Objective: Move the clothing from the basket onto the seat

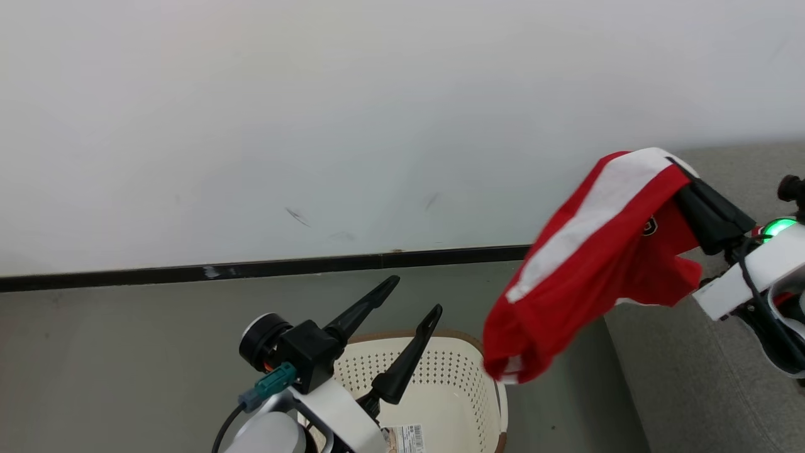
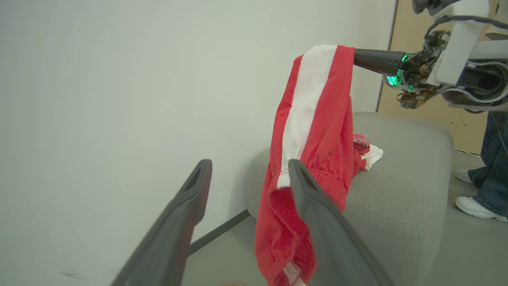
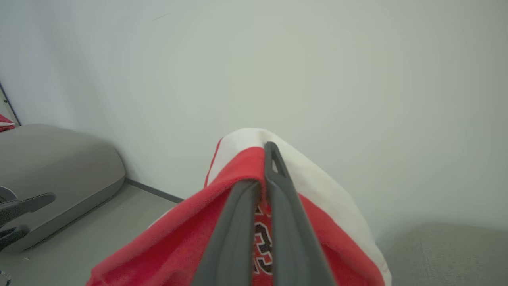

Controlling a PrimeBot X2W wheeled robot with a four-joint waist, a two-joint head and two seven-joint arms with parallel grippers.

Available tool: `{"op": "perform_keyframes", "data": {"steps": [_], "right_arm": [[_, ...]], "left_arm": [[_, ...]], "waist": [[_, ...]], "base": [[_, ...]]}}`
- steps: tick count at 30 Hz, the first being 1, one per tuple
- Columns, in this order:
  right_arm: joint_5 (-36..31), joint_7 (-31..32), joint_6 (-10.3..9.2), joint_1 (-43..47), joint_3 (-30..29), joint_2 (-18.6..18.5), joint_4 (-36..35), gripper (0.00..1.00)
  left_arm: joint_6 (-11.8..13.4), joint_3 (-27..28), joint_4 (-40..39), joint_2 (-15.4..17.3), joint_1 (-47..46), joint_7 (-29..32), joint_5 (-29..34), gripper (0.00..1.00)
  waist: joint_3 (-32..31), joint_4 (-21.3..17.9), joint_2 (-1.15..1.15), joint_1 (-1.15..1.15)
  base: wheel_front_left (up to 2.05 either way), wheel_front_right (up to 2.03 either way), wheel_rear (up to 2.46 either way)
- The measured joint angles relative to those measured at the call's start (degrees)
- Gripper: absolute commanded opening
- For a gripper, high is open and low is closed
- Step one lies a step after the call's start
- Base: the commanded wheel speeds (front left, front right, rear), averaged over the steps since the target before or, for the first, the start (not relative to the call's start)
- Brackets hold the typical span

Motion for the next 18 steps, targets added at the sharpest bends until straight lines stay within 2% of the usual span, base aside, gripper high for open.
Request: {"op": "perform_keyframes", "data": {"steps": [8,18], "right_arm": [[-1.99,0.0,0.0,6.29,-8.86,-1.25,-0.47,0.0],[-3.25,0.0,-0.01,13.79,-17.28,-0.64,-3.35,0.0]], "left_arm": [[-0.26,-2.47,0.51,-1.22,0.59,-0.52,-0.41,1.0],[-0.45,-4.44,0.57,-2.04,0.58,-1.38,-0.41,1.0]], "waist": [[-0.16,-3.03,0.0,0.0],[-0.05,-7.08,0.0,0.0]], "base": [[0.0,0.0,0.0],[0.0,0.0,0.0]]}}
